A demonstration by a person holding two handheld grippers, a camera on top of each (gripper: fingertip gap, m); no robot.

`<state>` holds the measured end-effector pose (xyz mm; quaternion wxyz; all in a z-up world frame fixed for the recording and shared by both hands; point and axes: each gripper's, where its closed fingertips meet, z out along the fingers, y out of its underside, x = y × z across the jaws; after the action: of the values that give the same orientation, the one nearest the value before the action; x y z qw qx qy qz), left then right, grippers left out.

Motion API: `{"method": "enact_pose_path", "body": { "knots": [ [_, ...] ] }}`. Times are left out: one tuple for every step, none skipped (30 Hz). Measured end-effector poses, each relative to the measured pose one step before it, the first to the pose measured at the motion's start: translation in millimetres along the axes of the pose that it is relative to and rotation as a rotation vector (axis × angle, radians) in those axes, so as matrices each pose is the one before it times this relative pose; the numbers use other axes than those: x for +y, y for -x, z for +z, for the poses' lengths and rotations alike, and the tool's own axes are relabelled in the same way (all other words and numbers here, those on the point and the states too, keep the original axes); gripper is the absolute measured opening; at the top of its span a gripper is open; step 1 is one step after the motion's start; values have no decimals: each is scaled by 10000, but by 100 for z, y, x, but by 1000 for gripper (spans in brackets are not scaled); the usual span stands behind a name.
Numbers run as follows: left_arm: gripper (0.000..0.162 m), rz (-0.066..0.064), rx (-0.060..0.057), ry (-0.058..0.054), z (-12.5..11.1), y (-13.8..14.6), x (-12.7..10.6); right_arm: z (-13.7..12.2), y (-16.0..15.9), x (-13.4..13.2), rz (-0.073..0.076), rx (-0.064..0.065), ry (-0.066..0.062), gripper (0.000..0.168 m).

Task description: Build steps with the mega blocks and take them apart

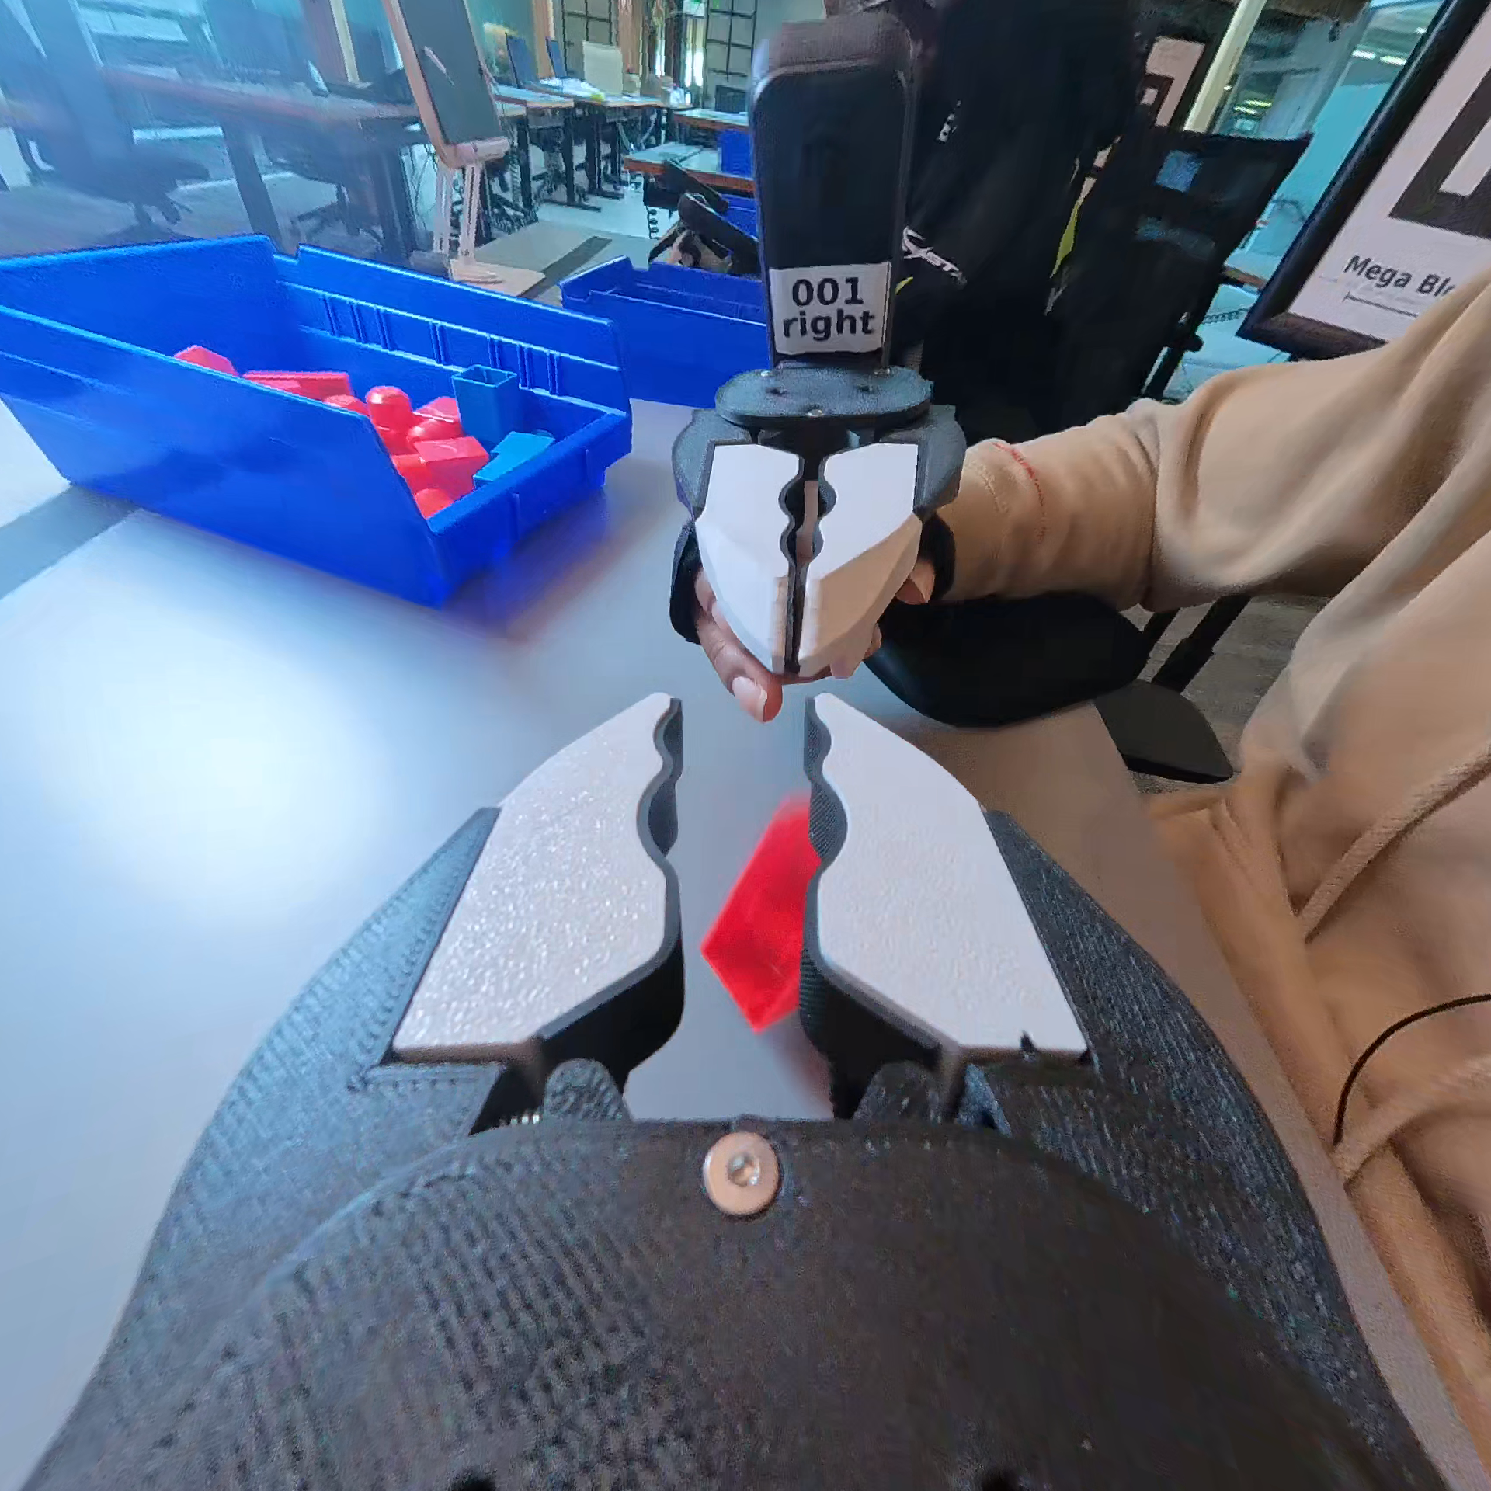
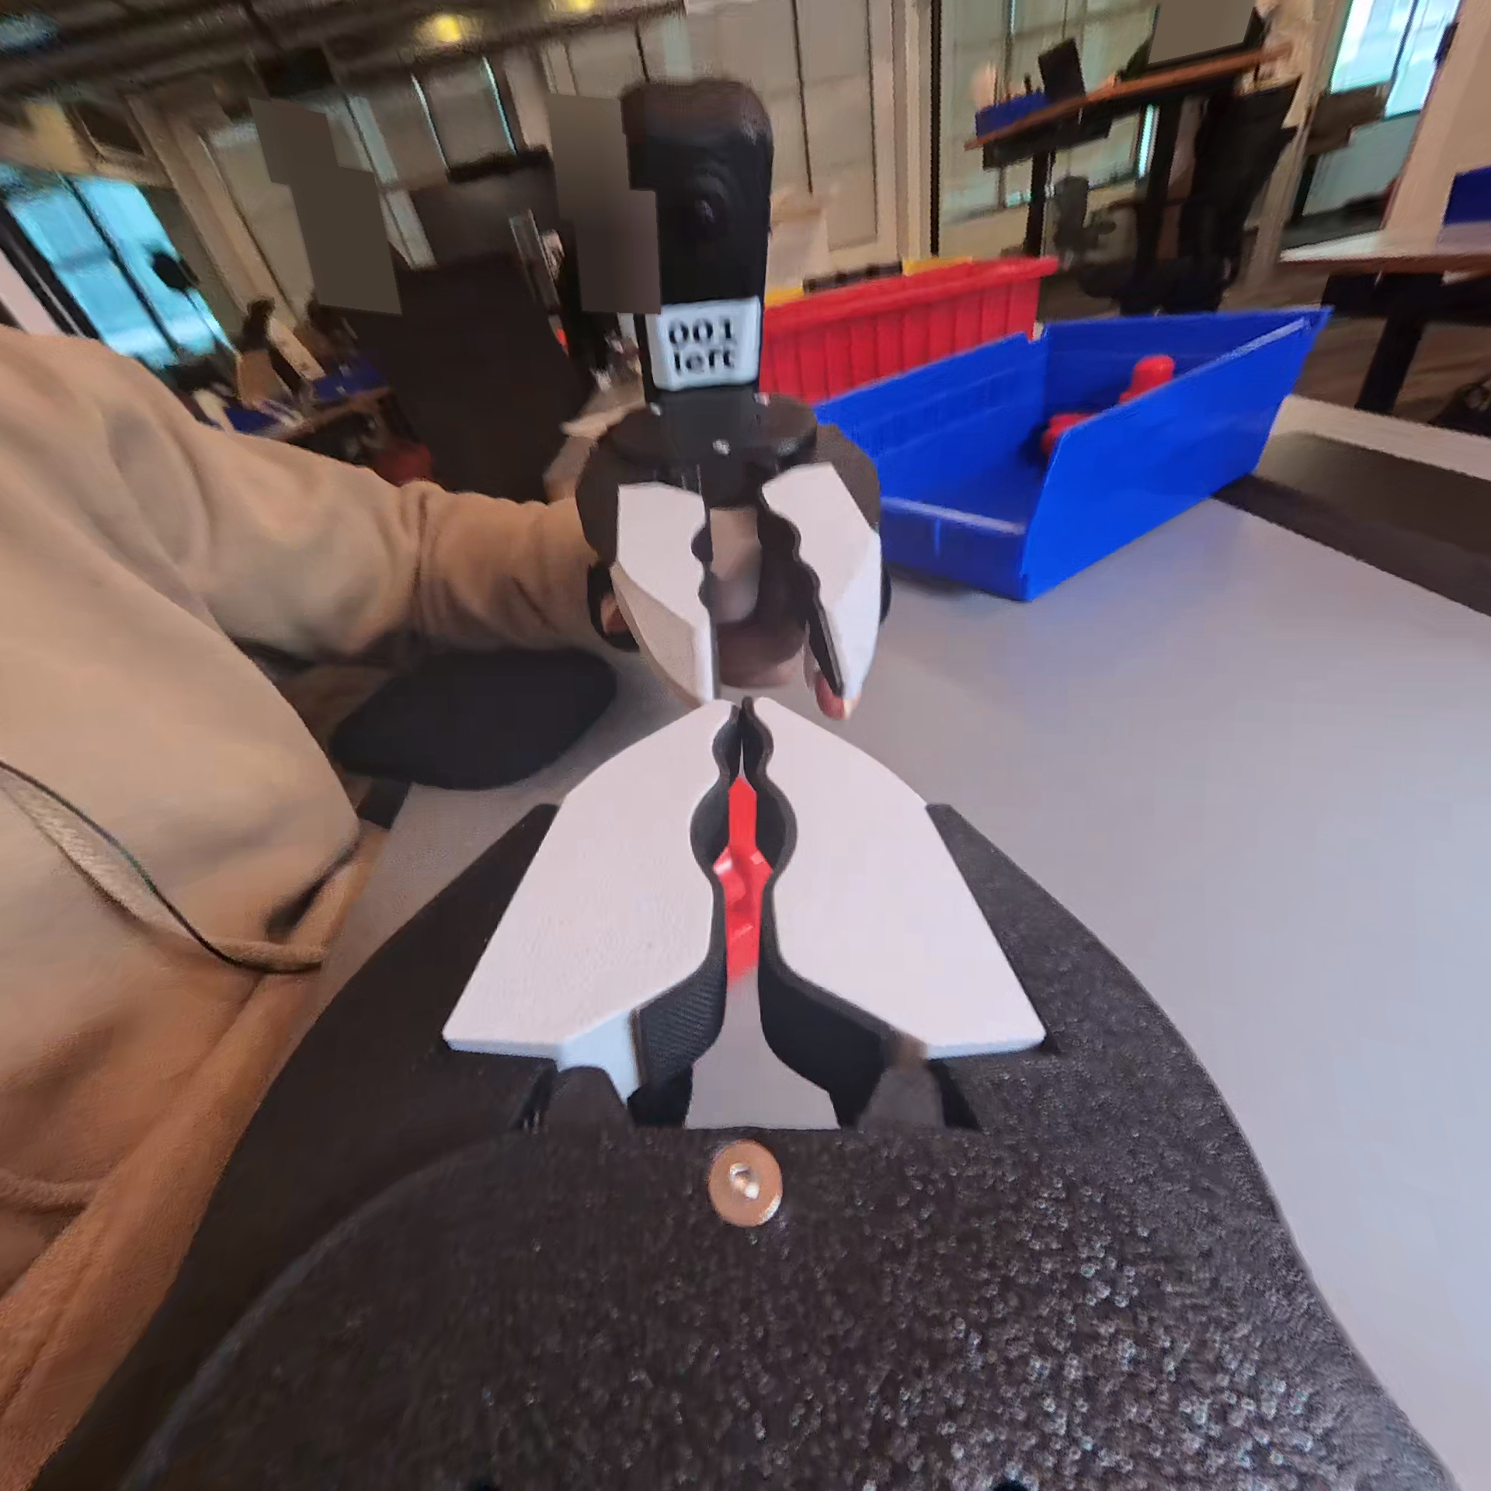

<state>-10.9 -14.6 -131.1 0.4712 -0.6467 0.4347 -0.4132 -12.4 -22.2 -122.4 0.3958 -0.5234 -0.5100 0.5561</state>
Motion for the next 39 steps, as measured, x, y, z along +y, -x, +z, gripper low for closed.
{"method": "enact_pose_path", "body": {
  "knots": [
    [29,-62,34,-199,-87,95,-109,13,-309,555,-195,199,433,0],
    [31,-243,66,-122,-190,181,-114,-25,-389,513,-411,318,361,0],
    [32,-219,6,22,-241,301,4,-28,-287,383,-378,271,266,0],
    [34,-27,-171,19,-304,451,-7,0,-118,360,-231,149,265,6],
    [34,145,-218,-71,-380,416,-110,104,36,433,-91,32,344,16],
    [33,143,-197,-52,-368,337,-83,202,154,562,14,-48,443,28],
    [33,65,-130,12,-340,224,4,281,274,663,43,-120,515,39],
    [33,-2,-62,-4,-310,125,17,305,374,723,-48,-168,548,48],
    [33,-73,-50,-7,-258,62,55,290,487,728,-198,-192,519,52],
    [33,-69,2,52,-214,-21,179,282,576,735,-239,-214,510,56],
    [33,-24,16,83,-156,-91,258,355,636,748,-153,-221,538,62],
    [34,13,8,112,-99,-100,350,456,599,761,-25,-195,586,68],
    [34,35,14,155,-32,-132,421,563,534,898,57,-158,701,76],
    [35,37,-3,159,11,-113,425,652,388,1002,16,-55,769,78],
    [35,38,27,171,57,-159,437,638,169,900,-105,123,689,67],
    [35,33,59,241,122,-227,486,486,-81,527,-167,292,448,49],
    [36,36,115,328,160,-327,544,161,-392,-53,-88,435,69,20],
    [38,50,152,394,189,-424,568,-38,-202,-356,44,163,-160,15],
    [40,78,129,422,196,-410,559,-60,157,-302,97,-185,-204,10],
    [43,119,43,379,185,-314,486,-88,-119,-219,56,-18,-213,8],
    [46,153,-64,384,182,-123,533,-122,-454,-76,-15,212,-136,7],
    [48,168,-145,412,148,56,598,-154,-438,-35,-68,213,-90,5],
    [50,160,-305,271,101,343,431,-180,-333,-163,-51,161,-157,5],
    [50,133,-328,99,57,444,223,-188,-261,-241,-42,136,-193,5],
    [51,56,-313,55,54,513,171,-165,-180,-250,-164,134,-175,5],
    [52,50,-317,94,102,560,222,-124,-167,-148,-288,191,-92,5],
    [54,131,-302,26,124,480,148,-67,-141,-34,-339,215,8,5],
    [55,179,-258,-55,106,346,26,-52,-56,-102,-419,204,-53,5],
    [55,161,-176,61,105,195,146,-75,-24,-276,-446,216,-160,5],
    [57,191,-122,141,147,60,208,-103,27,-286,-382,174,-126,5],
    [58,291,-209,69,161,97,93,-89,87,-267,-344,110,-72,5],
    [57,413,-234,-9,149,36,-44,-60,132,-286,-332,84,-91,5],
    [57,494,-245,9,133,-37,-90,-37,196,-239,-293,39,-66,5],
    [55,567,-347,-48,56,61,-210,23,204,-114,-231,8,6,5],
    [50,536,-222,-28,15,-89,-181,49,99,-13,-156,42,41,5],
    [44,444,-131,5,35,-174,-102,37,17,-24,-71,52,6,5],
    [38,410,-164,-49,23,-124,-118,19,51,-54,17,-26,-50,5],
    [37,391,-219,48,49,34,74,5,82,-38,71,-78,-47,5],
    [37,300,-111,92,23,-4,139,34,-24,18,28,-2,-14,5]
  ]
}}
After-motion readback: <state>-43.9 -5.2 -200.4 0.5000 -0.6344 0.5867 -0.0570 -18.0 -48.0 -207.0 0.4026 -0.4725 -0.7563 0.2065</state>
